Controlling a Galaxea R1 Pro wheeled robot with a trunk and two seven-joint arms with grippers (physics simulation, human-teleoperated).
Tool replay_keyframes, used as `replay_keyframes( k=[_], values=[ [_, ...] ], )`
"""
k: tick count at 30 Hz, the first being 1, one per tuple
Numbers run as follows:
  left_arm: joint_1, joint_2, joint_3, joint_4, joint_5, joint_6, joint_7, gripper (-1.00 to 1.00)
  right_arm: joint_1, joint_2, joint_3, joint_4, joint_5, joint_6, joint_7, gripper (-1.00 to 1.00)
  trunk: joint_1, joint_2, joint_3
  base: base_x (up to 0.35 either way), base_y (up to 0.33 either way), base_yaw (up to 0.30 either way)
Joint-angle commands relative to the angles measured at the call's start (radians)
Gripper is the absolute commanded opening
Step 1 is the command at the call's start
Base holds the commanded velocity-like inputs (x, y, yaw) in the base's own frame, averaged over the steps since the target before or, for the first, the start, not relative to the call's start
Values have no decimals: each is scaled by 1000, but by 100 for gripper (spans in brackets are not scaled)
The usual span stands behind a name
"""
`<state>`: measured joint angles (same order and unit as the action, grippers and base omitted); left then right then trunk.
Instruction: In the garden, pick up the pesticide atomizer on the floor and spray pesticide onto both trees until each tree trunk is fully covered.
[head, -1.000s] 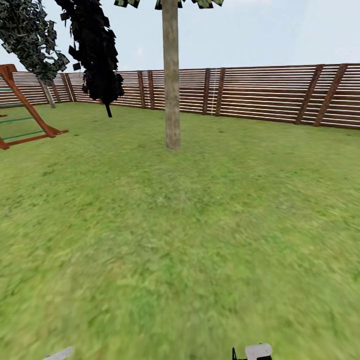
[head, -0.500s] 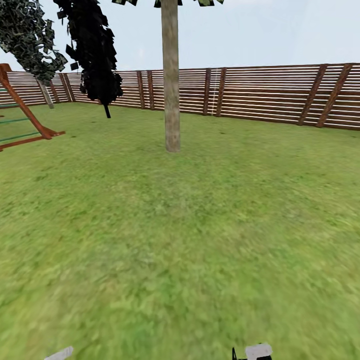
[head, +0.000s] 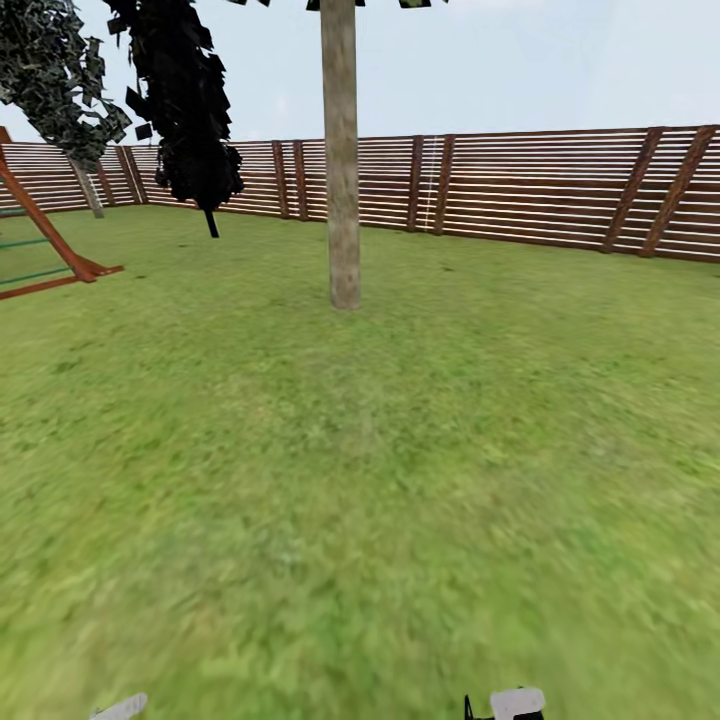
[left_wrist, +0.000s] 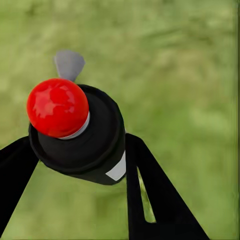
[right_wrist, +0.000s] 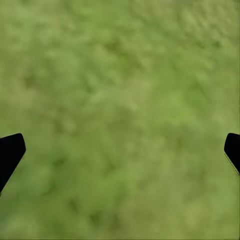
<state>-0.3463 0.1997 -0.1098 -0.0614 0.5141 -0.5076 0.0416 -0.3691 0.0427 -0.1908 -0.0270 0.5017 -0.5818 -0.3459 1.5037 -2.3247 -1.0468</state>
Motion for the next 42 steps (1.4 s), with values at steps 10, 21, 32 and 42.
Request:
replay_keyframes(
  k=[10, 21, 32, 42],
  values=[
    [0, -5, -8, 0, 4, -2, 4, -100, -1, 0, -7, 1, 11, -2, -5, 100, 0, 0, -1, 339, 0, 0],
    [0, -5, -8, 0, 4, -3, 4, -100, -1, 0, -7, 1, 11, -3, -5, 100, 0, 0, -1, 339, 0, 0],
    [0, -5, -8, 0, 4, -3, 4, -100, -1, 0, -7, 1, 11, -2, -5, 100, 0, 0, -1, 339, 0, 0],
    [0, -5, -8, 0, 4, -3, 4, -100, -1, 0, -7, 1, 11, -2, -5, 100, 0, 0, -1, 339, 0, 0]
  ],
)
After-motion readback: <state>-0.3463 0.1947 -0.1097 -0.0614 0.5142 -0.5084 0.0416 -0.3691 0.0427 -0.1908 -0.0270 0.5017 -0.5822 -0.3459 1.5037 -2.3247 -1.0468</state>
